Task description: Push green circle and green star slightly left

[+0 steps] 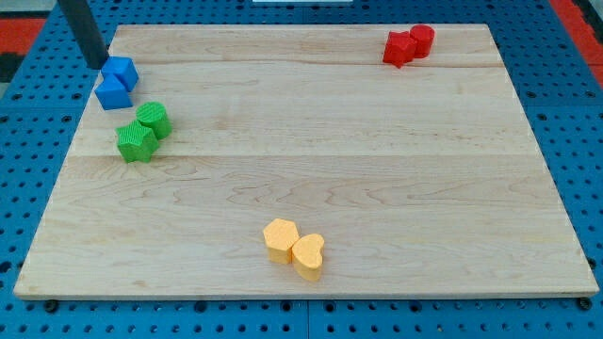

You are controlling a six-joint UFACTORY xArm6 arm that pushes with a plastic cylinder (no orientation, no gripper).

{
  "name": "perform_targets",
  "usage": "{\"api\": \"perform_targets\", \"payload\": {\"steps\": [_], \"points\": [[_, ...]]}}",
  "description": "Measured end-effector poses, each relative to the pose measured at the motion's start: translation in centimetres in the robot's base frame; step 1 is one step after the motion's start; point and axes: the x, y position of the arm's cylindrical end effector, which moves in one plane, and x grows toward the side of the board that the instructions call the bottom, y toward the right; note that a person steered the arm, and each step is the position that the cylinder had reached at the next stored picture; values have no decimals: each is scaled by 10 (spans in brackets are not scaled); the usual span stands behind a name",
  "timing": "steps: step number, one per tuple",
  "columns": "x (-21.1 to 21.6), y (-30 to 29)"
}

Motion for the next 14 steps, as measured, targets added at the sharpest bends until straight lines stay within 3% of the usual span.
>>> {"api": "perform_targets", "payload": {"steps": [2,3,5,7,9,11,12,14], "points": [[-11,0],[-36,23],[-57,164],[-19,260],[43,240],[85,171],[89,126],[89,101]]}}
